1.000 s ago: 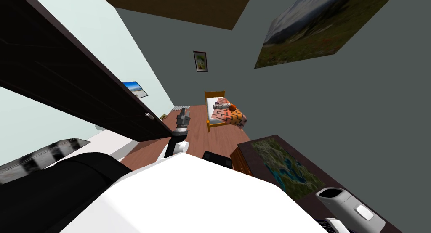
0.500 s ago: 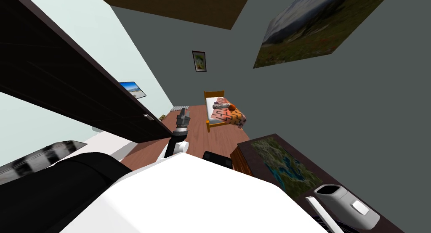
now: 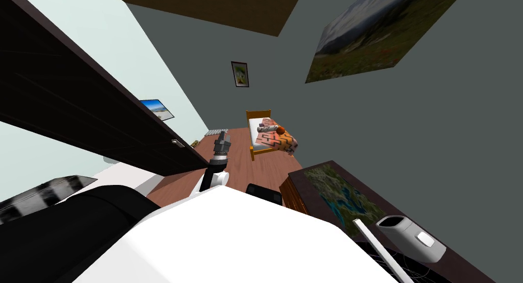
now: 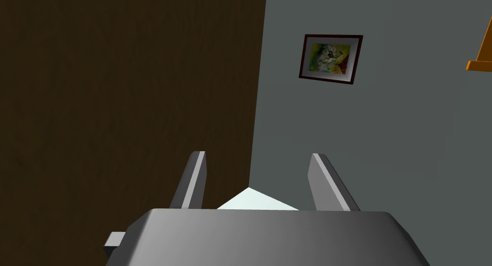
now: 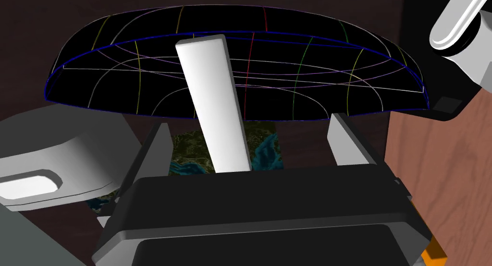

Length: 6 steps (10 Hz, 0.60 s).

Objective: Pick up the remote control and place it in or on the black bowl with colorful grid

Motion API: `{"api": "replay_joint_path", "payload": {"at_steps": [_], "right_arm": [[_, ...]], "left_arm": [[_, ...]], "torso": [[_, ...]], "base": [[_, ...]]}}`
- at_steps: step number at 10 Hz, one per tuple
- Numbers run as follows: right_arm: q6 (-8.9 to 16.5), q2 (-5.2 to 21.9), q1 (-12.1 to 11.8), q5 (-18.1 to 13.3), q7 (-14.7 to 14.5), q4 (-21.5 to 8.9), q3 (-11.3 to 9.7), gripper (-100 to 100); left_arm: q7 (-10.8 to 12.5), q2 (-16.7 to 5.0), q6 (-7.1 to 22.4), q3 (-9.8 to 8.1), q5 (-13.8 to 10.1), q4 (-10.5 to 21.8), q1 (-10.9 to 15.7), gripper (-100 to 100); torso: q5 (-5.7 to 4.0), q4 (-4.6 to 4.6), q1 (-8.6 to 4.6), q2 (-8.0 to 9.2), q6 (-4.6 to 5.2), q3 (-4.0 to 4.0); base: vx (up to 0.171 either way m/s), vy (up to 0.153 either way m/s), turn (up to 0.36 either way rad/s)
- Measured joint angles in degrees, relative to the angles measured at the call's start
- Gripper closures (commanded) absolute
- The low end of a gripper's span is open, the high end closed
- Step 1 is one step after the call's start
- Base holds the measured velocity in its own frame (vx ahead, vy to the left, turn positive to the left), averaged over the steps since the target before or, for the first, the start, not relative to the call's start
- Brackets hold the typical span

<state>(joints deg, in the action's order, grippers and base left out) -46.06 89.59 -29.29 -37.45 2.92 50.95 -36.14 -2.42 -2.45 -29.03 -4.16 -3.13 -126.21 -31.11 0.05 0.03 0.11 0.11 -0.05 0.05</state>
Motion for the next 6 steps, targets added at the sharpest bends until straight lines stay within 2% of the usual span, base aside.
{"api": "replay_joint_path", "payload": {"at_steps": [1, 6], "right_arm": [[-0.1, 0.1, 0.0, 0.0, 0.1, 0.0, 0.0, 0], [-0.1, 0.1, 0.0, 0.0, 0.1, 0.0, 0.0, 0]], "left_arm": [[0.0, 0.0, 0.0, 0.0, 0.0, 0.0, 0.0, 0], [0.0, 0.0, 0.0, 0.0, 0.0, 0.0, 0.0, 0]], "torso": [[-0.02, 0.0, -0.05, -0.02, 0.0, -0.01], [-0.04, -0.01, -0.12, -0.05, 0.0, -0.03]], "base": [[0.0, 0.0, 0.0], [0.0, 0.0, 0.0]]}}
